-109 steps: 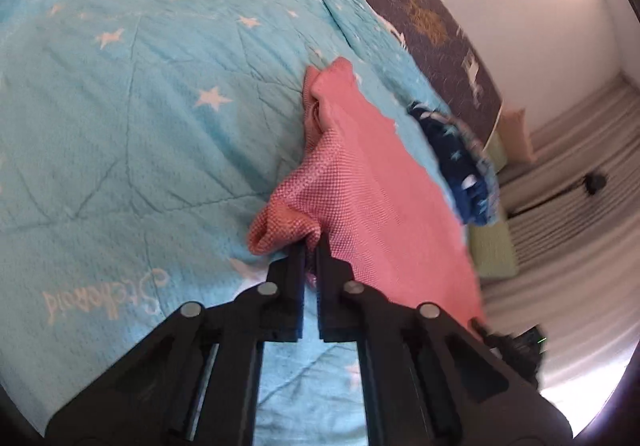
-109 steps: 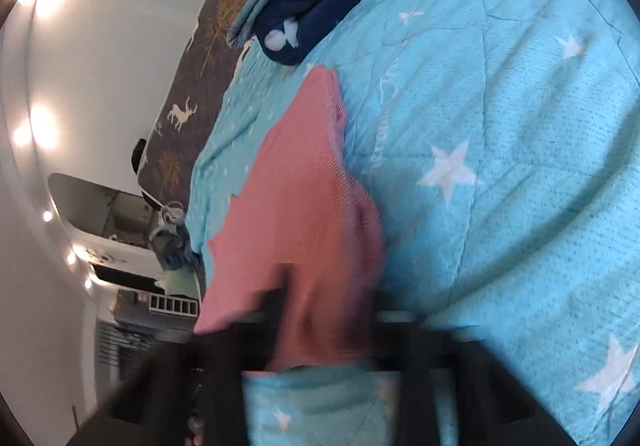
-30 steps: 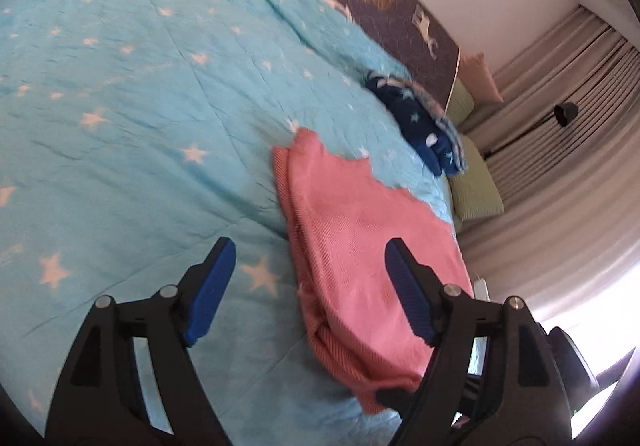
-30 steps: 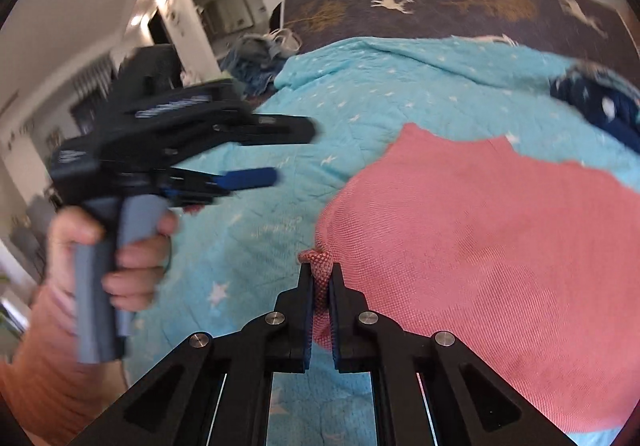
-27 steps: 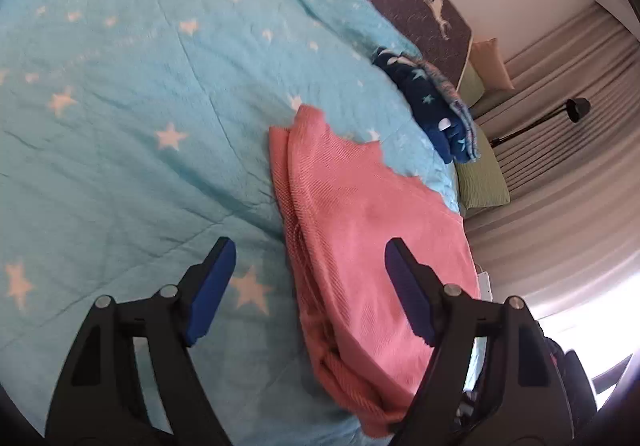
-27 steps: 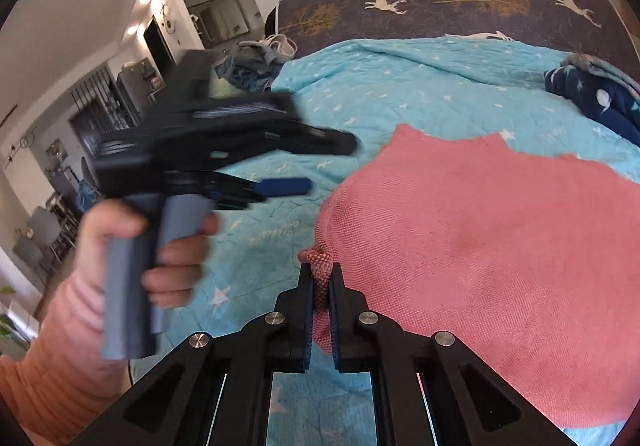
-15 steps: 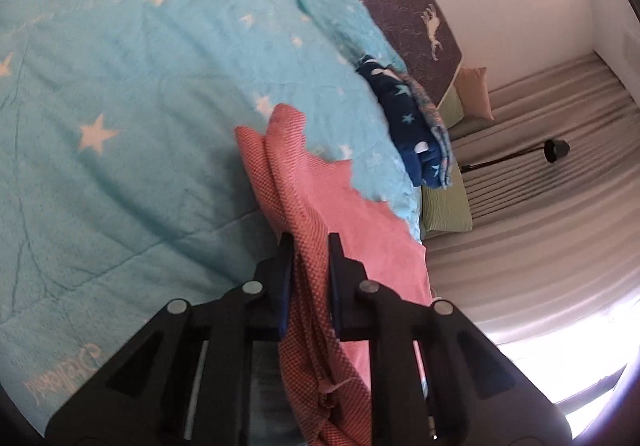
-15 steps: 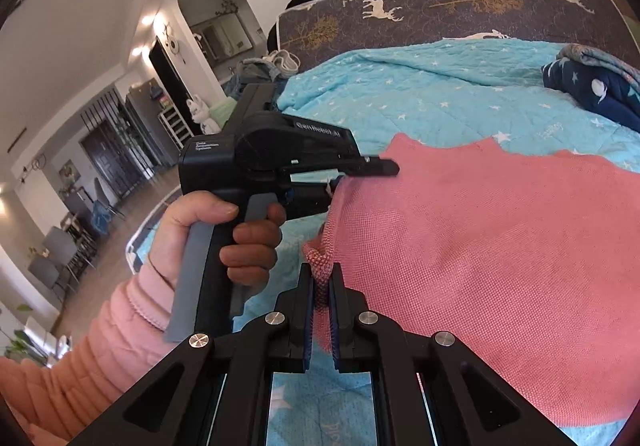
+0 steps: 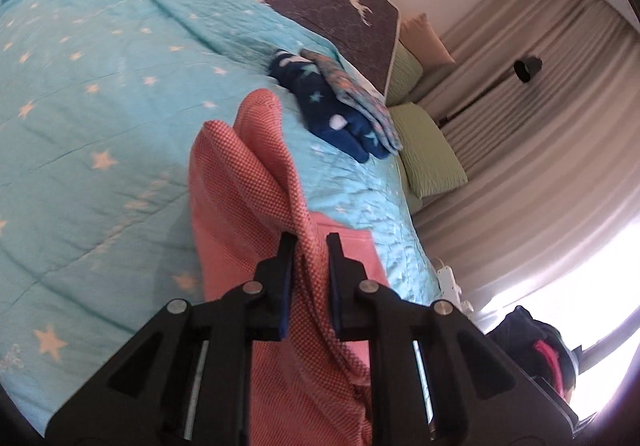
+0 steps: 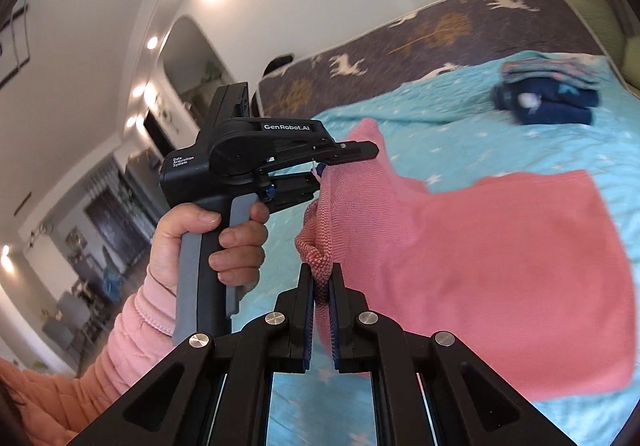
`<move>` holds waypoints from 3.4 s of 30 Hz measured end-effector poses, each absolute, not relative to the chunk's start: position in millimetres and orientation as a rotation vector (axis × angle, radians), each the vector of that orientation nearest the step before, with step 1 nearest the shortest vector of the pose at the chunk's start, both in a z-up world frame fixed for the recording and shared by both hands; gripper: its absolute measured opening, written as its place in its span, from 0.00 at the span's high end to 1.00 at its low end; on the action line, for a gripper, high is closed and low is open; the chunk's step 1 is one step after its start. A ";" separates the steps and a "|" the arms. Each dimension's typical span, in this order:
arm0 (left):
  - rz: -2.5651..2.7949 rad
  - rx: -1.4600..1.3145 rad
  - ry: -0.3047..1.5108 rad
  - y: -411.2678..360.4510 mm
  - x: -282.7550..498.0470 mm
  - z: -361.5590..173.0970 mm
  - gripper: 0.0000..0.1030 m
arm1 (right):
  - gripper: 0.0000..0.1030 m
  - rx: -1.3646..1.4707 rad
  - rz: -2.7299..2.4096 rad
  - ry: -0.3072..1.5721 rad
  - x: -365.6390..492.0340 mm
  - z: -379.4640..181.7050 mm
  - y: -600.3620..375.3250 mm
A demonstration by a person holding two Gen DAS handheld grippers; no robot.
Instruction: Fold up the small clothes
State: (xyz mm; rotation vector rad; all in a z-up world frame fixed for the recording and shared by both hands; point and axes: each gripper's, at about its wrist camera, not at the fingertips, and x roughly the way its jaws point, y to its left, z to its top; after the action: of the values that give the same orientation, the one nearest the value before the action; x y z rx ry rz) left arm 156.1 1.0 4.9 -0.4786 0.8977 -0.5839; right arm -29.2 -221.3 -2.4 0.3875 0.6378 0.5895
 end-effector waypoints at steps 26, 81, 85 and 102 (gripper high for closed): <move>-0.670 -0.087 1.013 -215.3 157.2 -13.7 0.52 | 0.90 0.671 0.247 0.830 -57.2 -105.0 -410.4; -0.531 0.061 0.988 -48.0 2.0 -71.9 0.31 | 0.84 0.373 0.321 0.899 -15.1 -68.4 -375.9; -0.681 -0.062 0.872 -58.4 8.8 -32.6 0.31 | 0.82 0.287 0.372 0.814 -1.3 -35.6 -359.5; -0.681 -0.035 0.984 -100.9 59.0 -73.6 0.42 | 0.95 0.501 0.404 0.861 31.6 -80.6 -406.4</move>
State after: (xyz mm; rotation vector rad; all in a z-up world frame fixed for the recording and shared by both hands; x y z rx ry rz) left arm 59.0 -100.9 -73.6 -0.0348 0.9835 -0.6814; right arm 31.6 -406.4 -80.6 0.5007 0.8614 0.4045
